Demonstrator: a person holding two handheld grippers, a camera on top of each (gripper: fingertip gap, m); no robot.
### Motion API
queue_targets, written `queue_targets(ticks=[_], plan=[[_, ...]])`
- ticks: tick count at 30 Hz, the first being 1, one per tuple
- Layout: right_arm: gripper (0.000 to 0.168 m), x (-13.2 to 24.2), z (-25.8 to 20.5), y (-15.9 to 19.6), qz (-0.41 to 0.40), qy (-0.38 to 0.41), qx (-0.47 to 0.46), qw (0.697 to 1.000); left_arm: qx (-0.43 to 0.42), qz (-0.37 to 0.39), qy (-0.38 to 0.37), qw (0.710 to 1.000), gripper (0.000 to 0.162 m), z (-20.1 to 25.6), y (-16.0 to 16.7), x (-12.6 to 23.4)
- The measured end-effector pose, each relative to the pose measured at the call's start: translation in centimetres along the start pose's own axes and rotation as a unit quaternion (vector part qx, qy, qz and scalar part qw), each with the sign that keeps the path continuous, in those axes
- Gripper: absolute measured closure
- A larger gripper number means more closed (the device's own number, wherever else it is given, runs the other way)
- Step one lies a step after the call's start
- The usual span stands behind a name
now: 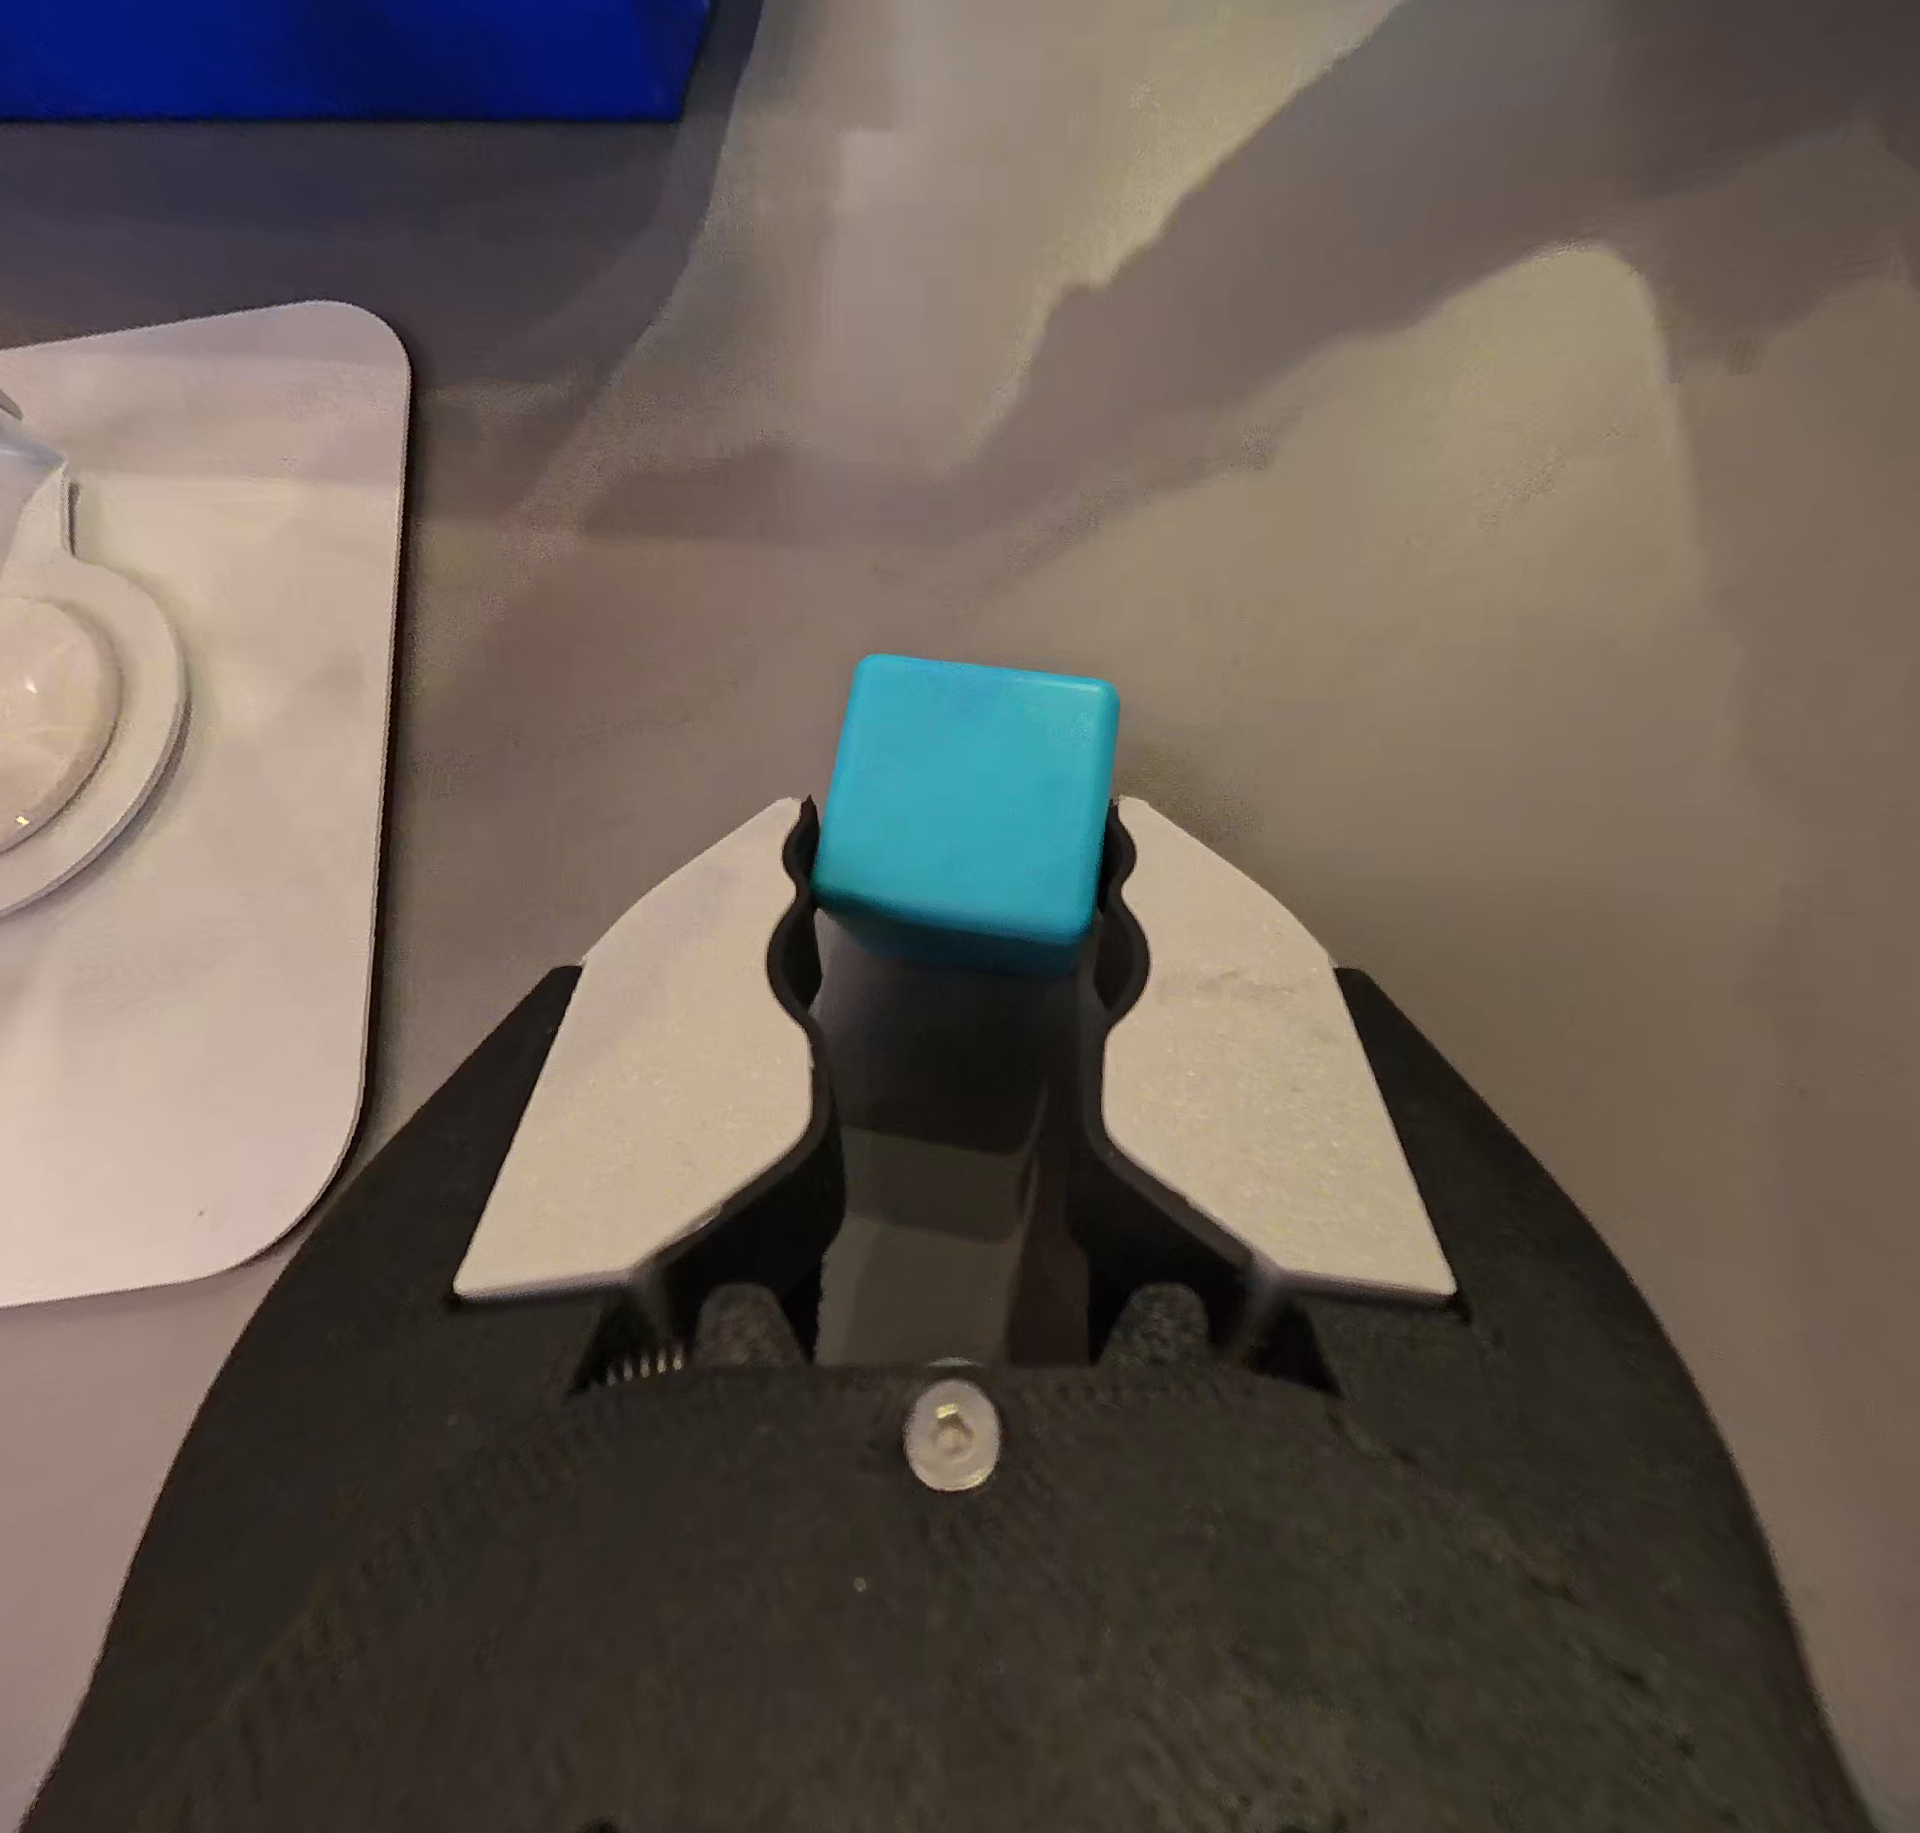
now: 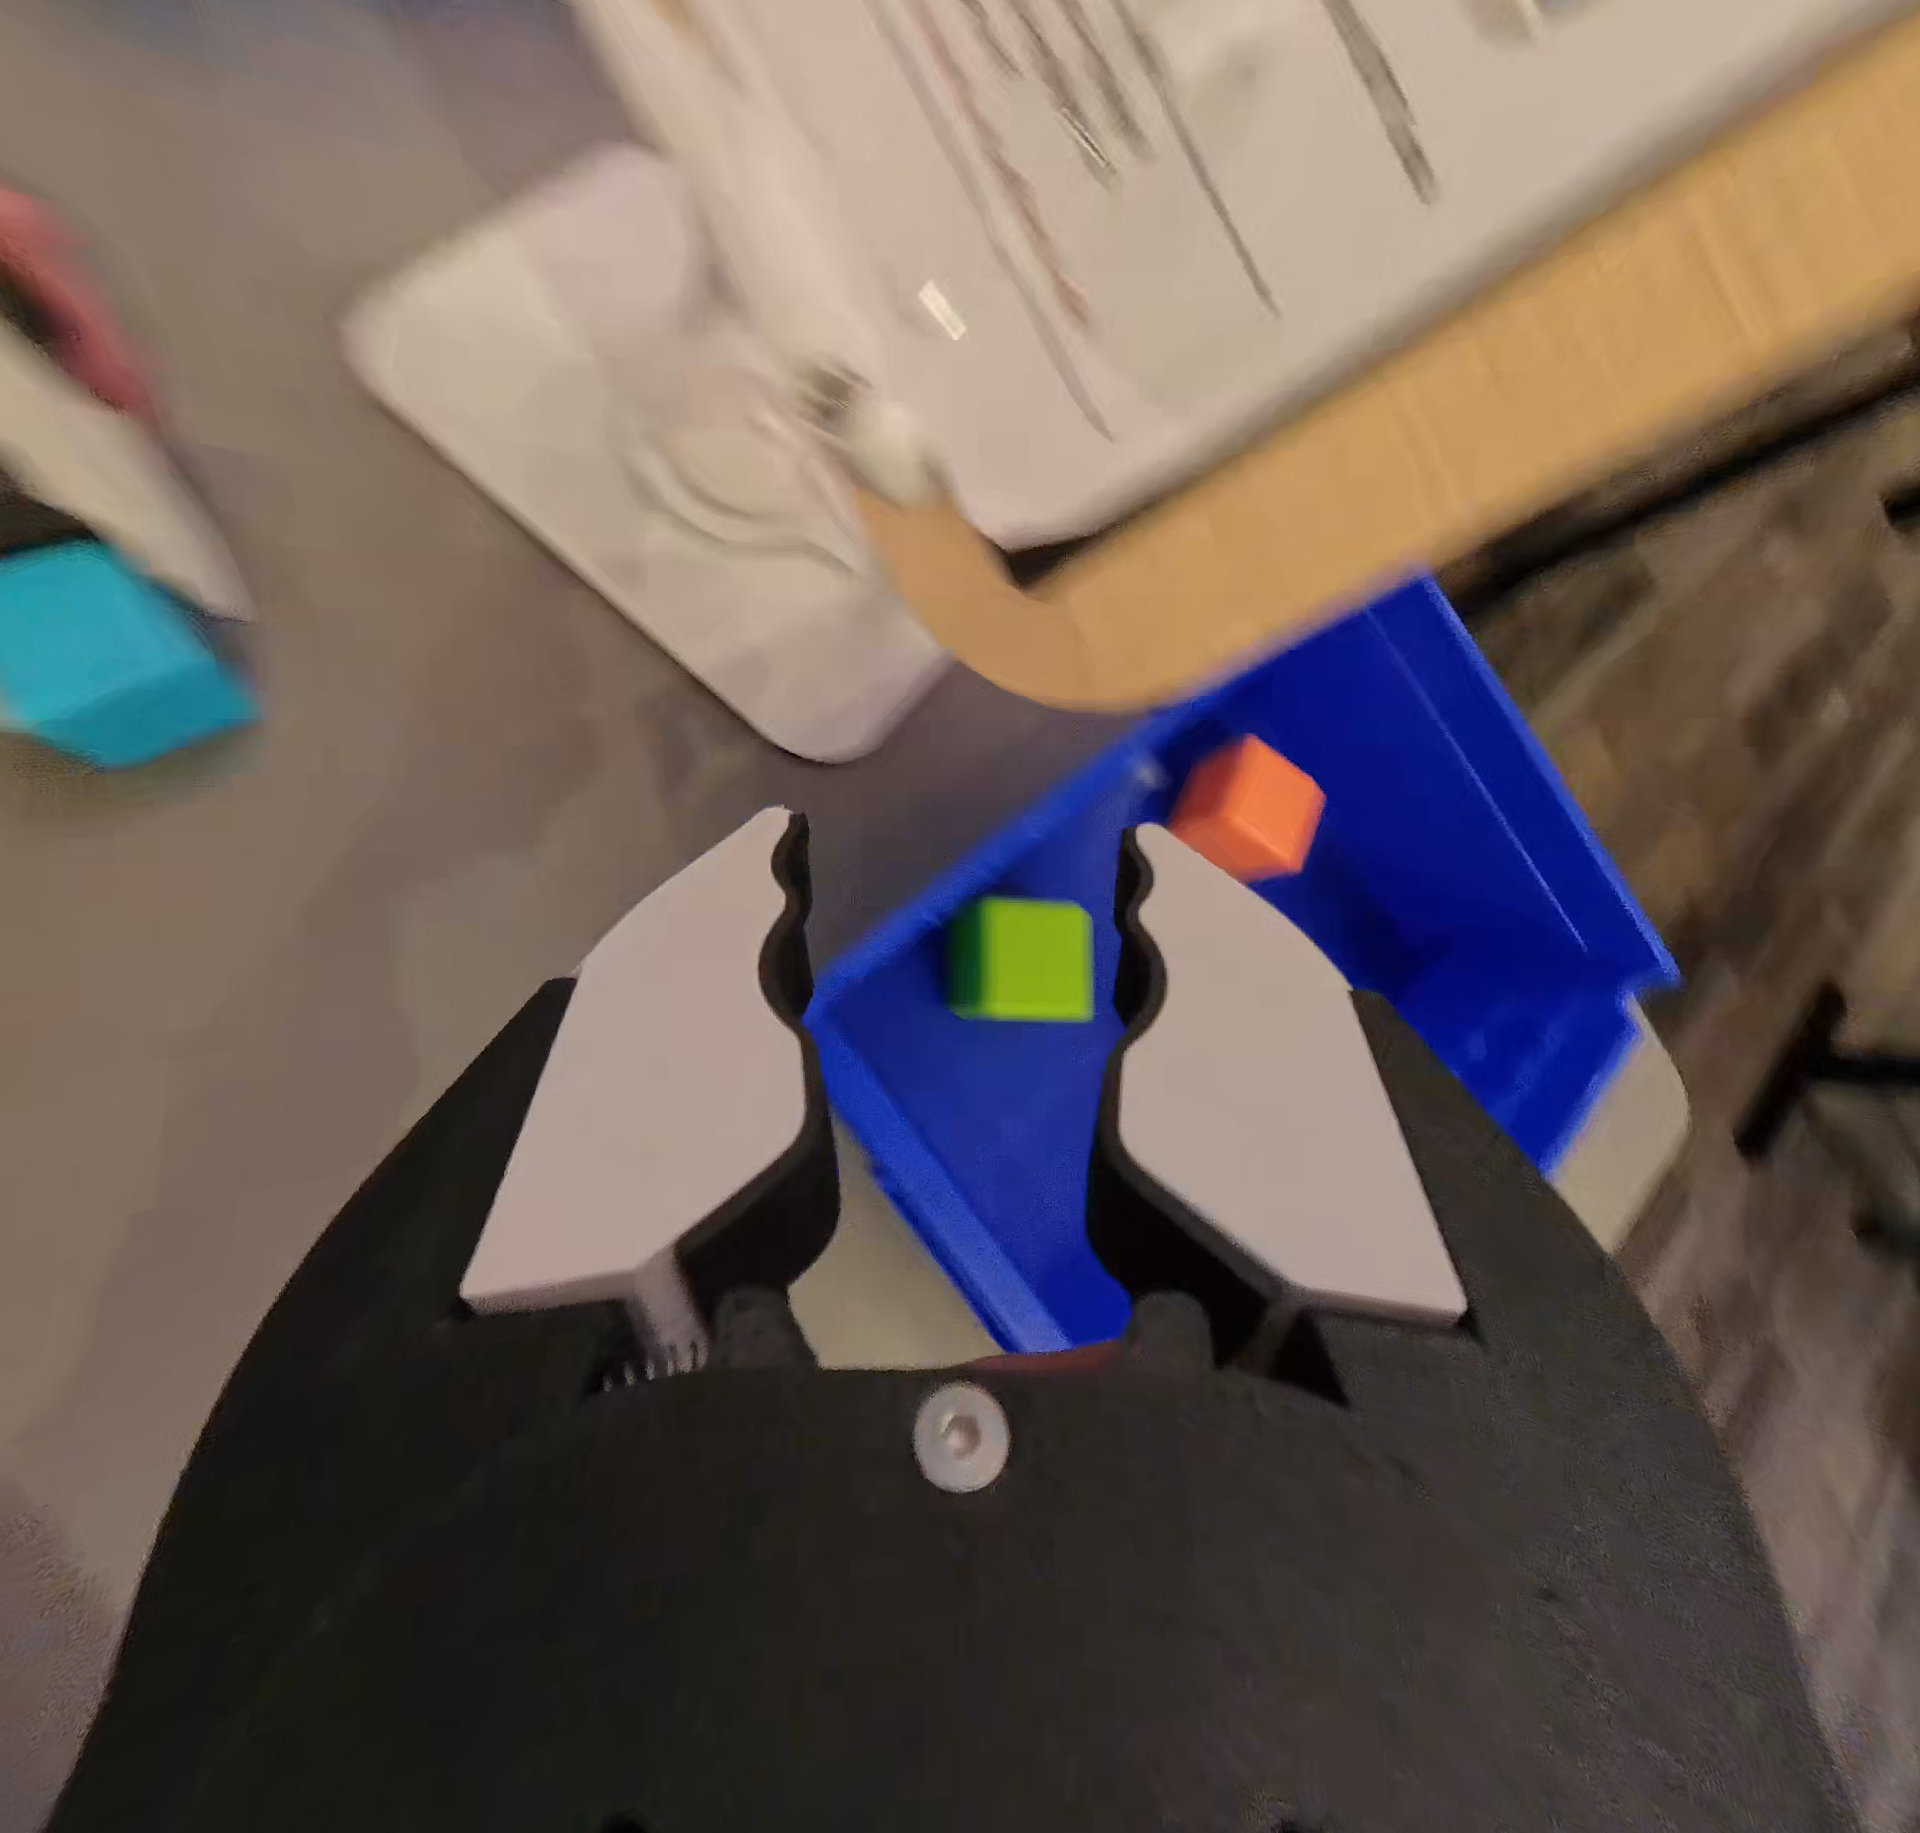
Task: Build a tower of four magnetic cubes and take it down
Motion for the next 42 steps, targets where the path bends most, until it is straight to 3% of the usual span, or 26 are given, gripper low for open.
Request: queue_targets(ticks=[5,11,17,26,32,37,42], plan=[[0.104,-0.9,-9.7,-3.0,0.025,-0.147,0.097,0.984,0.012,0.024,-0.001,1.0,0.11,-0.2,-0.2,0.6],[0.097,-6.7,-17.7,-1.6,-0.044,-0.237,0.161,0.957,0.02,0.021,-0.003,1.0,0.105,-0.5,0.7,1.5],[0.095,-10.1,-20.7,-0.2,-0.082,-0.248,0.174,0.949,0.04,-0.002,-0.023,0.999,0.109,-1.4,2.8,3.1],[0.117,-12.0,-21.8,0.5,-0.096,-0.241,0.177,0.95,0.05,-0.02,-0.026,0.998,0.118,-1.8,3.7,3.4],[0.118,-9.1,-18.6,-1.8,-0.043,-0.231,0.139,0.962,0.055,-0.017,-0.035,0.998,0.144,-2.1,3.7,3.6],[0.118,-3.4,-10.2,-3.1,0.017,-0.153,0.074,0.985,0.045,-0.026,-0.033,0.998,0.162,-2.1,3.8,3.3],[0.118,0.2,-0.9,-0.1,0.004,-0.044,-0.004,0.999,0.044,-0.031,-0.03,0.998,0.162,-2.1,3.8,3.2]])
Point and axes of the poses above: each gripper's, where its closed fingertips meet, x back along the fingers, y out of its underside, z = x × y across the jaws, the point moved 5 cm from there along x, back along the fingers, and after that the axes turned 4 degrees about -x, right-handed, at the moved point
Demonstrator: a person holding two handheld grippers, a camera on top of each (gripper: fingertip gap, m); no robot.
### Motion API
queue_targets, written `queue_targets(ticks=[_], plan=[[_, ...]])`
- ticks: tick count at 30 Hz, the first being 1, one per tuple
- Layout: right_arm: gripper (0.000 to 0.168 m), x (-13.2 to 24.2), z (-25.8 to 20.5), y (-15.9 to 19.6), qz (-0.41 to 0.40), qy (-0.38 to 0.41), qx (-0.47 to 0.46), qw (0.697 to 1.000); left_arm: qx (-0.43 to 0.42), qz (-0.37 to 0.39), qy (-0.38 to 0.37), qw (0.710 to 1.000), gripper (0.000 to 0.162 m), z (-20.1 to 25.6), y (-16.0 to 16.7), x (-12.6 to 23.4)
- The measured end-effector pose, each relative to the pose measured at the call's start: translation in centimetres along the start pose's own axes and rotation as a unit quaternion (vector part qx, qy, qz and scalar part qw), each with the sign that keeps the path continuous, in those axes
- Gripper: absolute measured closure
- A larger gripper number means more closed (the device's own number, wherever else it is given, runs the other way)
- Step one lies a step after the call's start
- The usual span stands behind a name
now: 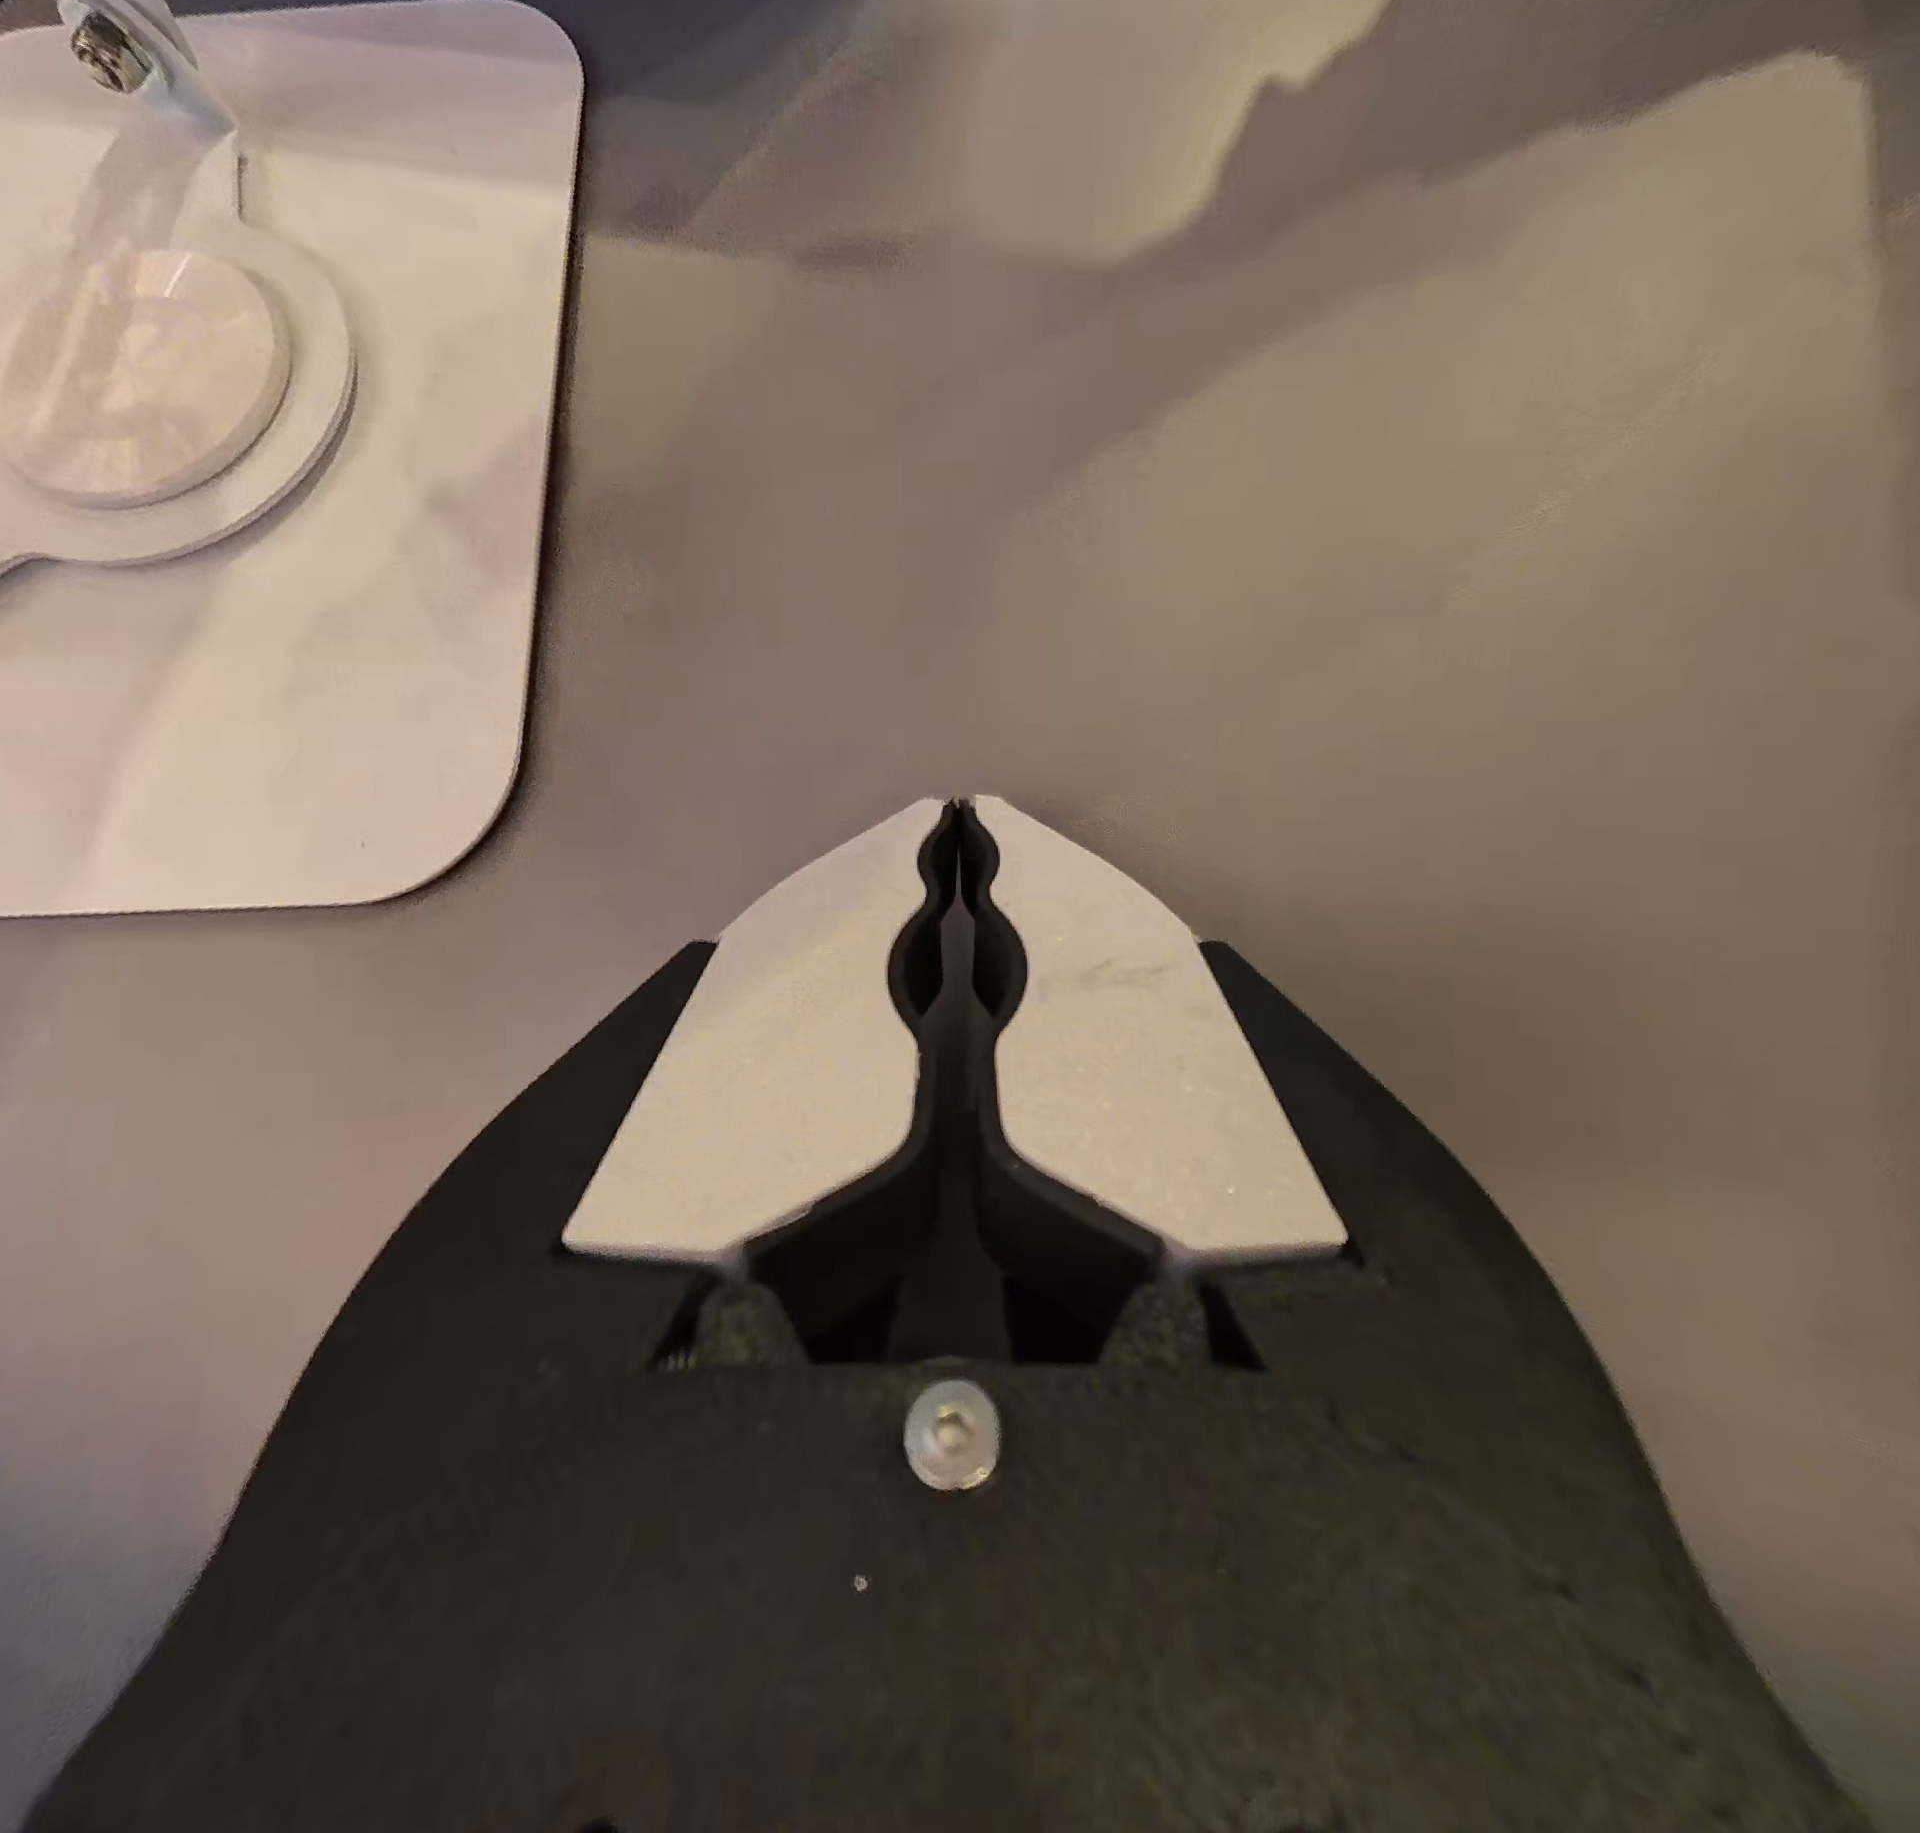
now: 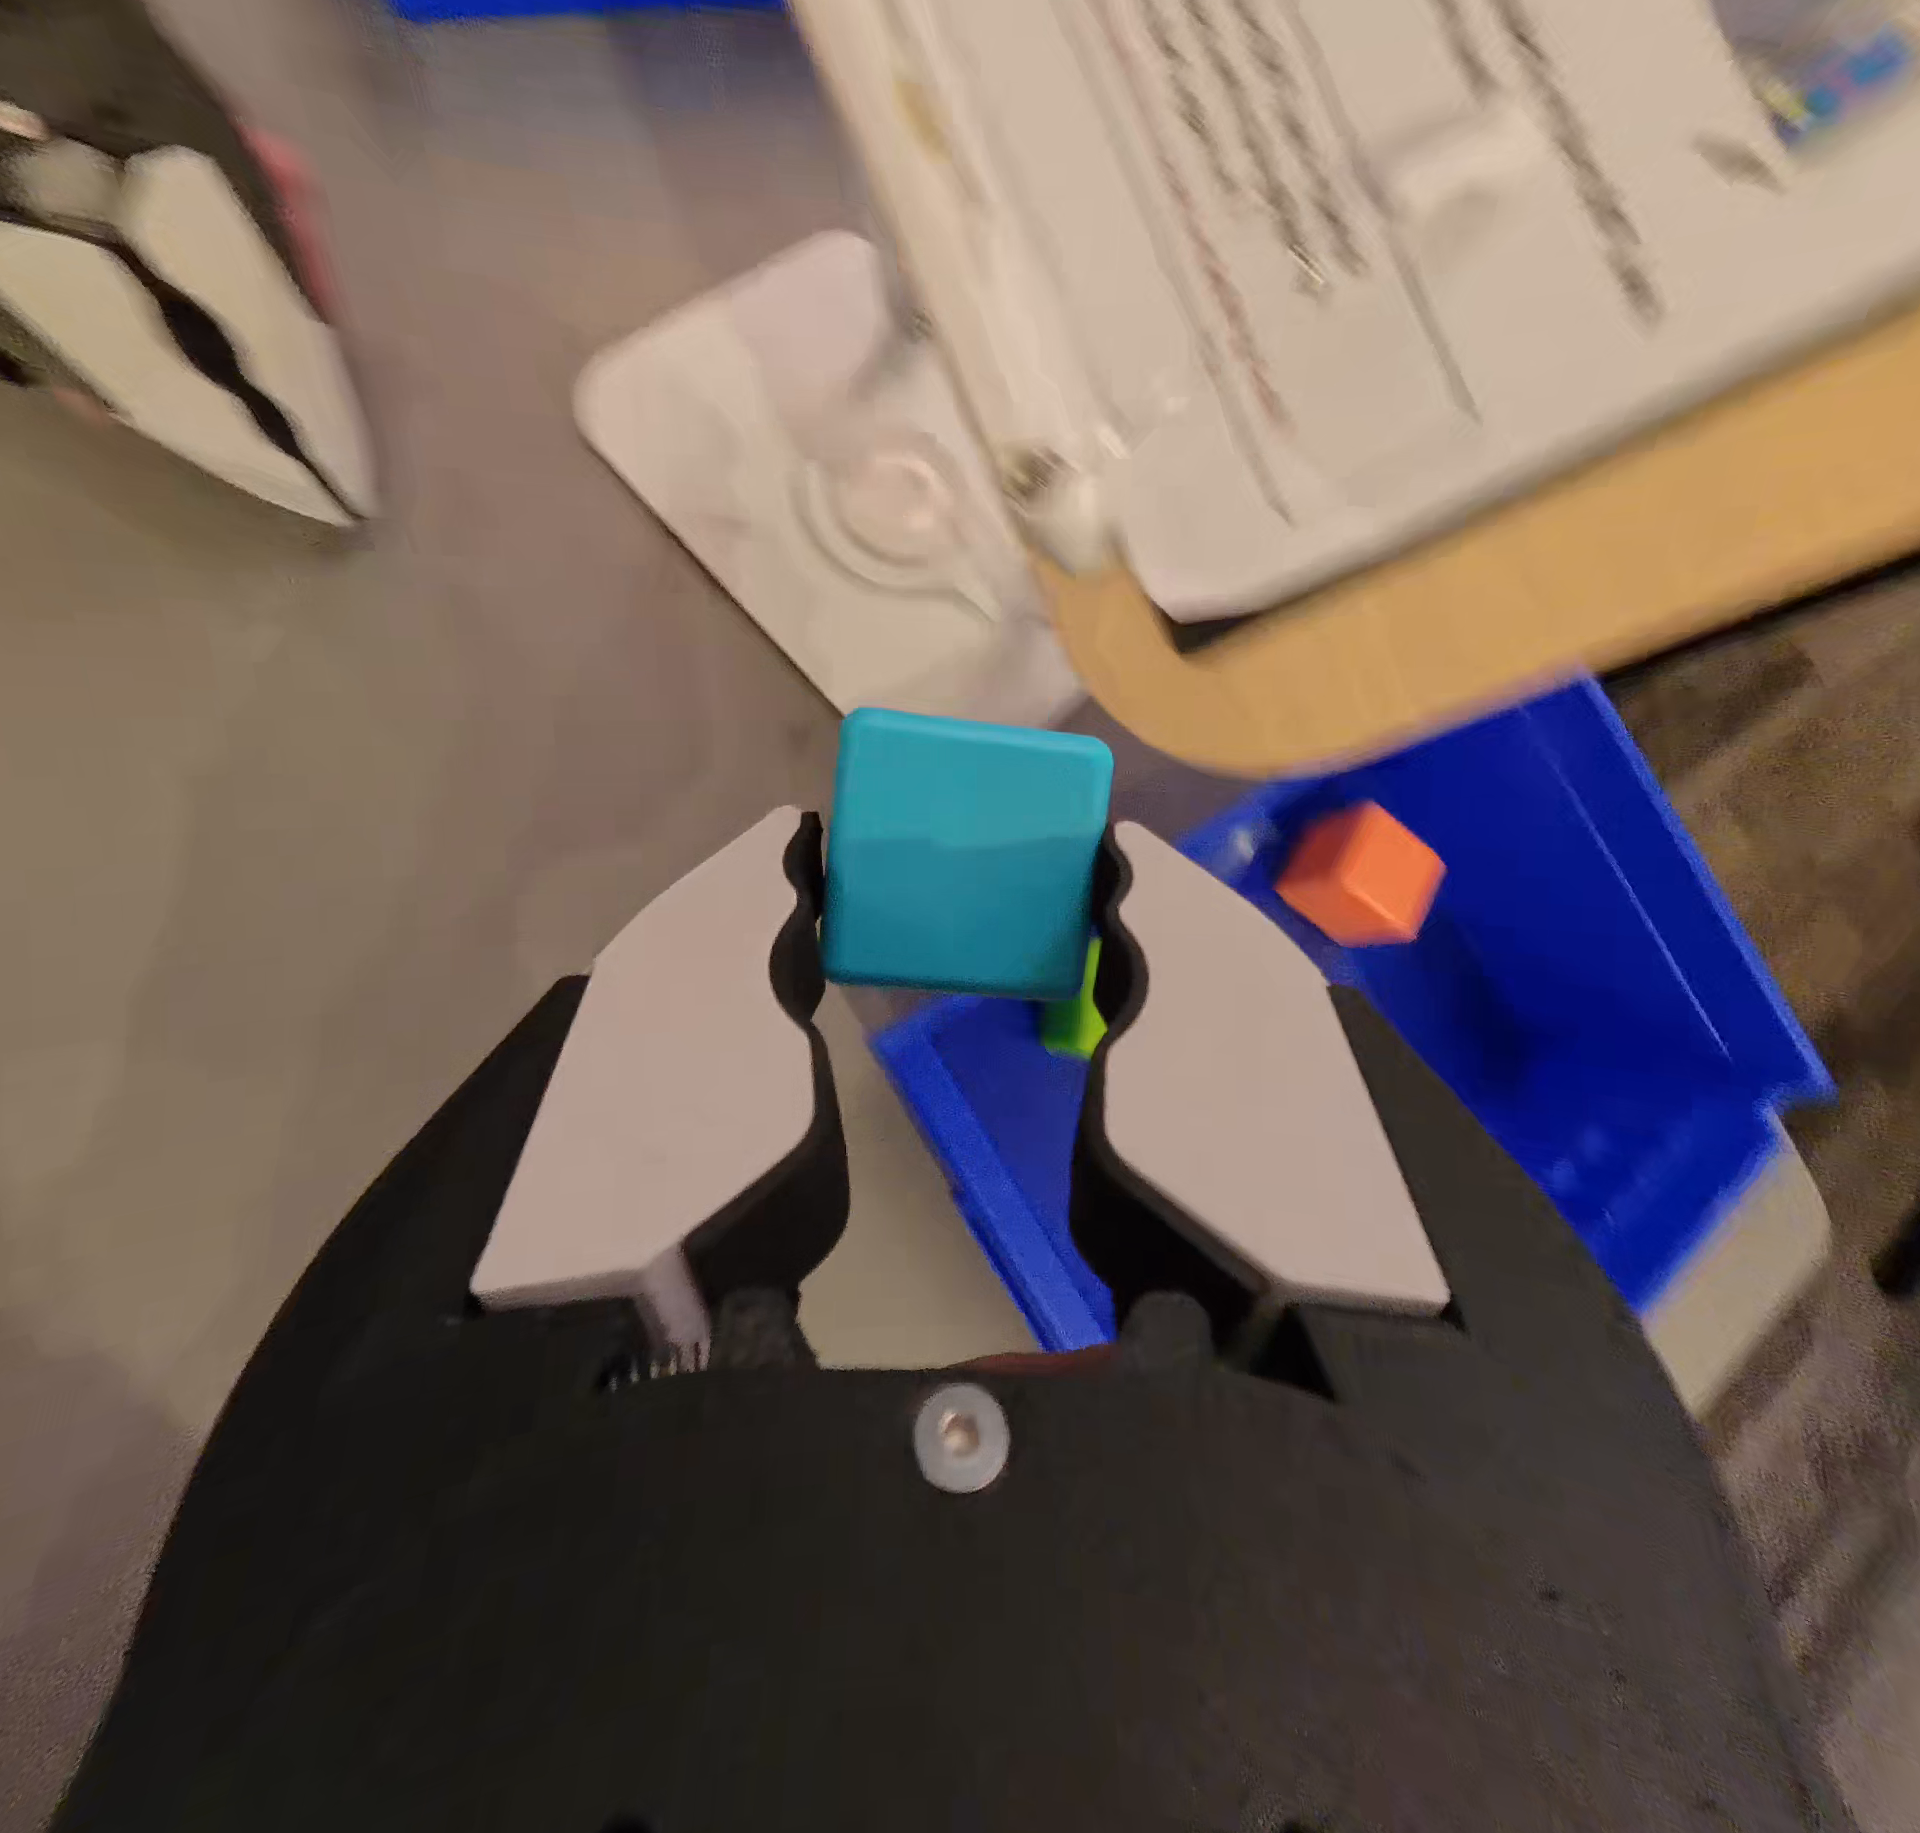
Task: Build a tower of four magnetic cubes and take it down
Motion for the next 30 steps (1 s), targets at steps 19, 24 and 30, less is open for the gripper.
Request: queue_targets(ticks=[19,24,30], plan=[[0.118,-5.9,9.0,14.0,-0.279,0.08,-0.105,0.951,0.0,-0.007,-0.002,1.0,0.162,-0.2,0.0,-0.2],[0.117,-7.2,9.3,15.1,-0.306,0.089,-0.11,0.941,-0.002,-0.008,-0.004,1.0,0.162,-0.2,0.0,-0.3],[0.117,-7.4,9.5,15.8,-0.313,0.08,-0.122,0.939,-0.003,-0.009,-0.004,1.0,0.162,-0.2,0.0,-0.3]])
Point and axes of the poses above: each gripper's, where its closed fingertips meet, x back along the fingers, y out of its underside, z = x × y across the jaws, the point moved 5 cm from there along x, back along the fingers, and after that the axes turned 4 degrees about -x, right-handed, at the moved point
